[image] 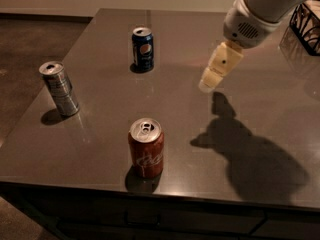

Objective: Move pepsi can near redbull can

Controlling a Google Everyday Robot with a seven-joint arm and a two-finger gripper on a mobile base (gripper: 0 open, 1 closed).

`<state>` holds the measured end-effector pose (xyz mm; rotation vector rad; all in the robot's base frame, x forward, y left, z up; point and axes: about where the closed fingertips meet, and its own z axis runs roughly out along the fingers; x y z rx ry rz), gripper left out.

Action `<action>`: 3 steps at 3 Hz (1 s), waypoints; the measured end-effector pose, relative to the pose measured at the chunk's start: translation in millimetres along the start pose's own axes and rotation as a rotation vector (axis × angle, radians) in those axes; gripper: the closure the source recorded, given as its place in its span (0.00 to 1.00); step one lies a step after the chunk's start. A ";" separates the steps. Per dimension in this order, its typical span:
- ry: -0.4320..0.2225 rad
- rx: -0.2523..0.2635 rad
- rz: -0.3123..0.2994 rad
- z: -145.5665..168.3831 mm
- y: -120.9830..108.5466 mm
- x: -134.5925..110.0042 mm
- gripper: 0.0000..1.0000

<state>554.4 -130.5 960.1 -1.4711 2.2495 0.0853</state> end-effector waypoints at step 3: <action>-0.161 0.055 0.167 84.0 -42.3 -119.7 0.00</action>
Offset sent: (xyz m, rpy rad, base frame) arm 0.1109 0.1258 -0.0086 0.2365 -0.0833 -0.1323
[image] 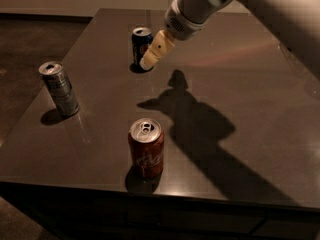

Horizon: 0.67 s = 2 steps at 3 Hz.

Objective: Move pepsi can near redbull can

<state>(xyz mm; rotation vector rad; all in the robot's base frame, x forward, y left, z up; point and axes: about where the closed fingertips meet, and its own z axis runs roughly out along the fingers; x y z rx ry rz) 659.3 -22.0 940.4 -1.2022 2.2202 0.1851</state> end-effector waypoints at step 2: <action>-0.034 0.067 0.148 45.5 -36.4 -33.0 0.00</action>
Offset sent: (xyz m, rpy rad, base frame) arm 0.0994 0.0235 -0.0126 0.1056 -0.0196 -0.2556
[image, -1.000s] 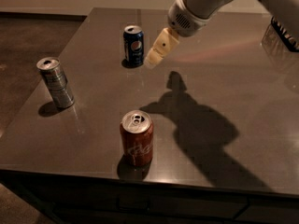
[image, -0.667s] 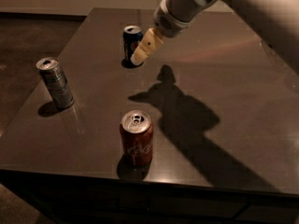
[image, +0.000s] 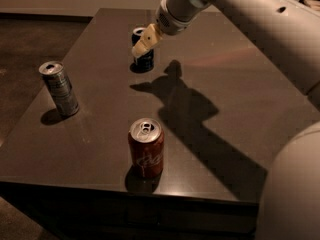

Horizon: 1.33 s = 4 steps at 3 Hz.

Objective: Move pepsi can near redbull can

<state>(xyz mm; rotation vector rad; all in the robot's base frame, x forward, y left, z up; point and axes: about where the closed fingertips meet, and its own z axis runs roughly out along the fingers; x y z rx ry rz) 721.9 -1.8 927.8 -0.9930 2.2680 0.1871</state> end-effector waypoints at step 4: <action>0.014 -0.093 0.012 38.7 15.6 -28.2 0.41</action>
Offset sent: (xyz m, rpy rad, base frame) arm 0.0354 0.0319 -0.0120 0.0374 0.0544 -0.0064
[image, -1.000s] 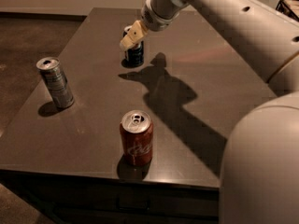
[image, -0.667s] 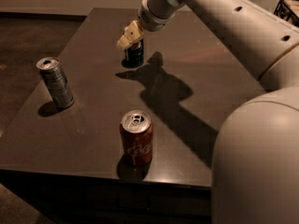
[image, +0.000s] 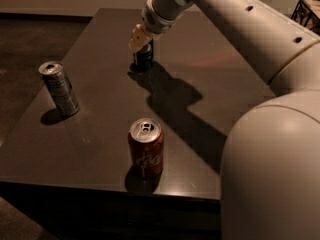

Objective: Move pepsi can near redbull can

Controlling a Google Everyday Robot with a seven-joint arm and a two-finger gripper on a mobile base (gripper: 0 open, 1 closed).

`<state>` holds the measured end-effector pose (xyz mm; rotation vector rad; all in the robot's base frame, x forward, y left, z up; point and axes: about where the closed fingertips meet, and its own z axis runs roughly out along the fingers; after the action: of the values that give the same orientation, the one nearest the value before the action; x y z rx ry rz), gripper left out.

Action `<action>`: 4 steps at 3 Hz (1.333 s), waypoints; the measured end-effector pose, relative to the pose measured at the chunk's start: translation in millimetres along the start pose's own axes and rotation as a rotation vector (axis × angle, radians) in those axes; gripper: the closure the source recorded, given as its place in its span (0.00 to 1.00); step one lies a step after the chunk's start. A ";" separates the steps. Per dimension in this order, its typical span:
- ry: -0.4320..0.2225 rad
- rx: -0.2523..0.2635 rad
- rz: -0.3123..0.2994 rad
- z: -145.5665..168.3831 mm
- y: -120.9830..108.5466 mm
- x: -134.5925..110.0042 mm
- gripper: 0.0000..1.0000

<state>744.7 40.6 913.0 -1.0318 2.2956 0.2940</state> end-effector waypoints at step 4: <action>-0.151 -0.277 -0.361 -59.4 139.5 -20.4 1.00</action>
Offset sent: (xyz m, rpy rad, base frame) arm -0.0608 0.0456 0.0528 0.1013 -0.0629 0.2820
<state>626.7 121.7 966.8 -1.4830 1.9244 0.5293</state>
